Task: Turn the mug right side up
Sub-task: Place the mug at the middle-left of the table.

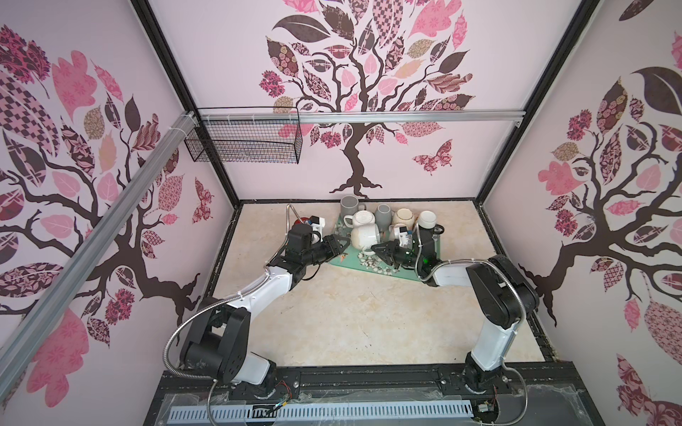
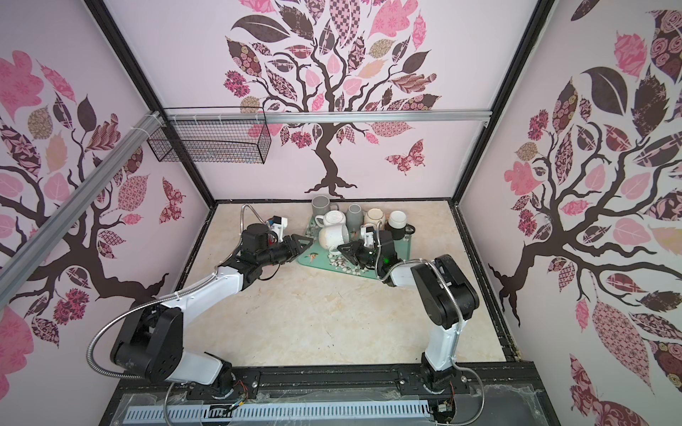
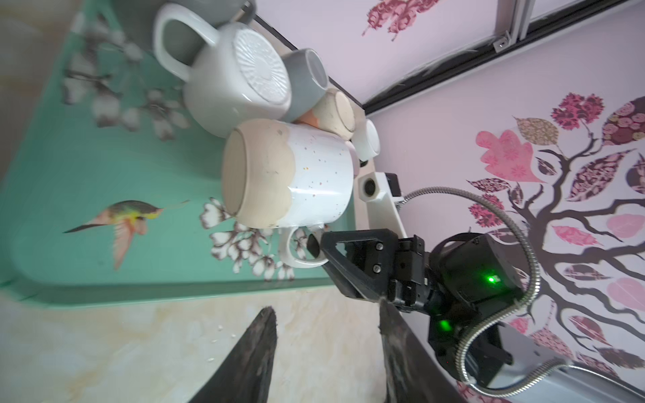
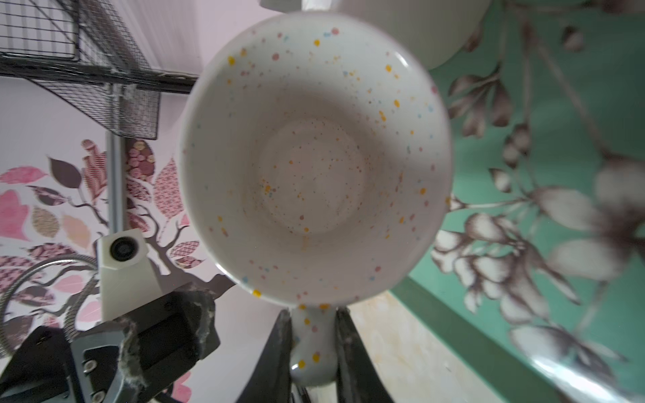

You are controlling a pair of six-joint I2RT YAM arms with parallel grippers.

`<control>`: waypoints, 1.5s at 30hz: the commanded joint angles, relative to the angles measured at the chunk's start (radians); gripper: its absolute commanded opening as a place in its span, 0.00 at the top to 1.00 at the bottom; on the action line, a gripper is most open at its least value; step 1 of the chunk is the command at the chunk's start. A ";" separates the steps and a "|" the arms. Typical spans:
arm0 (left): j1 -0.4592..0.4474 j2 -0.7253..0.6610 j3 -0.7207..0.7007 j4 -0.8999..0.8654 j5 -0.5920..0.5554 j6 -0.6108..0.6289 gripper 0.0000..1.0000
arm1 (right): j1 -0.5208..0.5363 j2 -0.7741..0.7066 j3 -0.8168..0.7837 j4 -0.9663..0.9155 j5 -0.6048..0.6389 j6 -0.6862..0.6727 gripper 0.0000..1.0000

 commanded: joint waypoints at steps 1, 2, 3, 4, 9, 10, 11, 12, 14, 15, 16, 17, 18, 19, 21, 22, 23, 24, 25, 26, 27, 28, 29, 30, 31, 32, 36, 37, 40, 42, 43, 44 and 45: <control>0.045 -0.077 -0.069 -0.190 -0.133 0.126 0.49 | 0.026 -0.114 0.105 -0.161 0.094 -0.240 1.00; 0.055 -0.106 -0.083 -0.223 -0.173 0.137 0.49 | 0.038 -0.116 0.114 -0.195 0.114 -0.273 1.00; 0.064 -0.139 -0.094 -0.259 -0.214 0.157 0.49 | 0.055 -0.115 0.123 -0.230 0.140 -0.303 1.00; 0.072 -0.173 -0.105 -0.293 -0.256 0.175 0.49 | 0.075 -0.113 0.132 -0.258 0.161 -0.333 1.00; 0.089 -0.346 -0.172 -0.381 -0.416 0.222 0.49 | 0.178 -0.078 0.163 -0.318 0.234 -0.418 1.00; 0.090 -0.382 -0.185 -0.389 -0.439 0.225 0.49 | 0.201 -0.068 0.170 -0.327 0.249 -0.435 1.00; 0.089 -0.411 -0.197 -0.397 -0.459 0.228 0.49 | 0.222 -0.060 0.176 -0.338 0.264 -0.450 1.00; 0.092 -0.444 -0.208 -0.407 -0.479 0.230 0.49 | 0.245 -0.050 0.185 -0.352 0.278 -0.467 1.00; 0.093 -0.500 -0.220 -0.429 -0.517 0.237 0.49 | 0.290 -0.037 0.200 -0.377 0.304 -0.499 1.00; 0.093 -0.525 -0.229 -0.438 -0.534 0.242 0.49 | 0.312 -0.031 0.205 -0.389 0.319 -0.514 1.00; 0.093 -0.551 -0.232 -0.449 -0.547 0.246 0.48 | 0.334 -0.028 0.214 -0.401 0.337 -0.529 1.00; 0.094 -0.572 -0.235 -0.458 -0.559 0.250 0.48 | 0.349 -0.025 0.219 -0.410 0.351 -0.540 1.00; 0.095 -0.593 -0.239 -0.467 -0.571 0.254 0.48 | 0.366 -0.022 0.225 -0.417 0.366 -0.552 1.00; 0.095 -0.611 -0.242 -0.475 -0.582 0.255 0.48 | 0.379 -0.018 0.232 -0.426 0.377 -0.562 1.00; 0.095 -0.639 -0.247 -0.488 -0.595 0.259 0.48 | 0.401 -0.011 0.247 -0.443 0.394 -0.580 1.00; 0.095 -0.652 -0.250 -0.493 -0.600 0.261 0.48 | 0.414 -0.006 0.256 -0.453 0.402 -0.589 1.00; 0.095 -0.663 -0.252 -0.497 -0.604 0.262 0.48 | 0.426 -0.002 0.266 -0.465 0.412 -0.600 1.00; 0.095 -0.670 -0.253 -0.502 -0.608 0.262 0.47 | 0.438 0.001 0.275 -0.475 0.423 -0.611 1.00; 0.095 -0.677 -0.255 -0.505 -0.611 0.262 0.47 | 0.451 0.006 0.284 -0.489 0.439 -0.624 1.00; 0.095 -0.682 -0.256 -0.508 -0.612 0.263 0.47 | 0.467 0.011 0.295 -0.501 0.457 -0.641 1.00; 0.095 -0.687 -0.258 -0.511 -0.612 0.263 0.47 | 0.481 0.016 0.303 -0.513 0.472 -0.655 1.00; 0.095 -0.691 -0.259 -0.514 -0.612 0.263 0.47 | 0.499 0.024 0.313 -0.524 0.495 -0.674 1.00; 0.095 -0.696 -0.258 -0.518 -0.613 0.262 0.47 | 0.516 0.033 0.324 -0.535 0.516 -0.692 1.00; 0.095 -0.700 -0.259 -0.521 -0.613 0.262 0.46 | 0.529 0.042 0.334 -0.543 0.533 -0.708 1.00; 0.095 -0.705 -0.257 -0.525 -0.613 0.262 0.46 | 0.545 0.052 0.345 -0.550 0.552 -0.726 1.00; 0.095 -0.710 -0.260 -0.529 -0.615 0.263 0.46 | 0.556 0.064 0.357 -0.557 0.571 -0.743 1.00; 0.096 -0.734 -0.260 -0.543 -0.617 0.262 0.46 | 0.588 0.117 0.423 -0.604 0.628 -0.804 1.00; 0.095 -0.741 -0.263 -0.548 -0.616 0.262 0.46 | 0.592 0.134 0.448 -0.622 0.644 -0.818 1.00; 0.095 -0.756 -0.271 -0.551 -0.615 0.260 0.45 | 0.600 0.186 0.521 -0.674 0.697 -0.857 1.00; 0.095 -0.761 -0.276 -0.553 -0.613 0.259 0.45 | 0.600 0.217 0.568 -0.699 0.720 -0.875 0.99; 0.095 -0.765 -0.279 -0.555 -0.612 0.257 0.45 | 0.600 0.232 0.591 -0.712 0.730 -0.887 0.95; 0.095 -0.768 -0.279 -0.557 -0.612 0.258 0.45 | 0.600 0.243 0.608 -0.722 0.738 -0.895 0.93; 0.095 -0.771 -0.282 -0.560 -0.612 0.258 0.45 | 0.601 0.254 0.627 -0.729 0.747 -0.903 0.89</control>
